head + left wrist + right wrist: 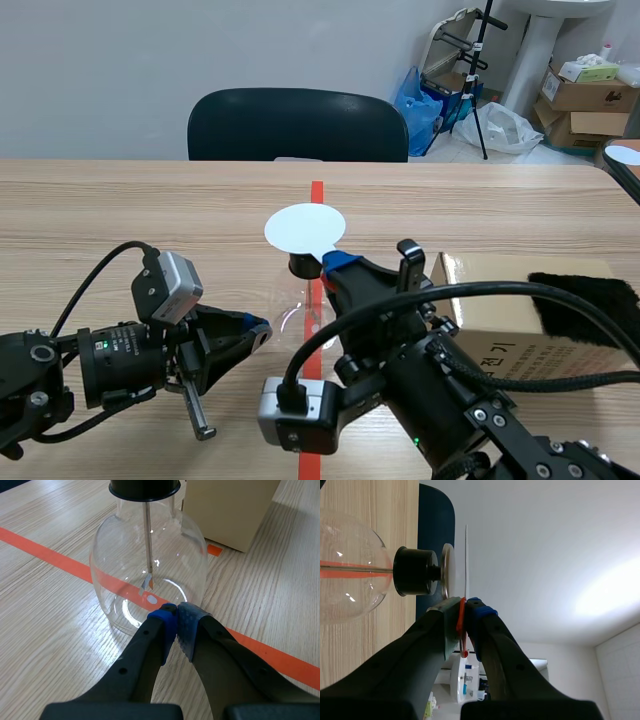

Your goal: Do the electroscope experiment

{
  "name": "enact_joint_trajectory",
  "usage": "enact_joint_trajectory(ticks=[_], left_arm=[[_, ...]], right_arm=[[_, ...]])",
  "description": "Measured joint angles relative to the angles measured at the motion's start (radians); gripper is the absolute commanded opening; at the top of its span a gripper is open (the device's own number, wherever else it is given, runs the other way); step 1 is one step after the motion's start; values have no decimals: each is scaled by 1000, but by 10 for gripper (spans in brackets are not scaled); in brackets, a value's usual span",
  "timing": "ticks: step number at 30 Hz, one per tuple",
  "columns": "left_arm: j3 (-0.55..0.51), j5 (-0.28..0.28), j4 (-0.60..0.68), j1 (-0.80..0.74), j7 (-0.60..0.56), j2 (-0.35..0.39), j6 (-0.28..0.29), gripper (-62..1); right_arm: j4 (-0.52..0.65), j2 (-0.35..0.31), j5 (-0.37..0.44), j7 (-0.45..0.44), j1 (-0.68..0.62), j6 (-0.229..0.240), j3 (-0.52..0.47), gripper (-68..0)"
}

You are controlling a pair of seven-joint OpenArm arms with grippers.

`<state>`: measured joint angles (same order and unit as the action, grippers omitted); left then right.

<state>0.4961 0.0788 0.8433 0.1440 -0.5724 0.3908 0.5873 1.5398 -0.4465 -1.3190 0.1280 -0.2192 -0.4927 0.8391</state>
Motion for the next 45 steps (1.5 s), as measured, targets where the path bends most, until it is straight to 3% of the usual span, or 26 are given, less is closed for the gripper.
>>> enact_joint_trajectory(ticks=[32, 45], left_arm=[[0, 0, 0, 0, 0, 0, 0, -581], [0, 0, 0, 0, 0, 0, 0, -581]], right_arm=[[0, 0, 0, 5, 0, 0, 0, -666], [0, 0, 0, 183, 0, 0, 0, -667]])
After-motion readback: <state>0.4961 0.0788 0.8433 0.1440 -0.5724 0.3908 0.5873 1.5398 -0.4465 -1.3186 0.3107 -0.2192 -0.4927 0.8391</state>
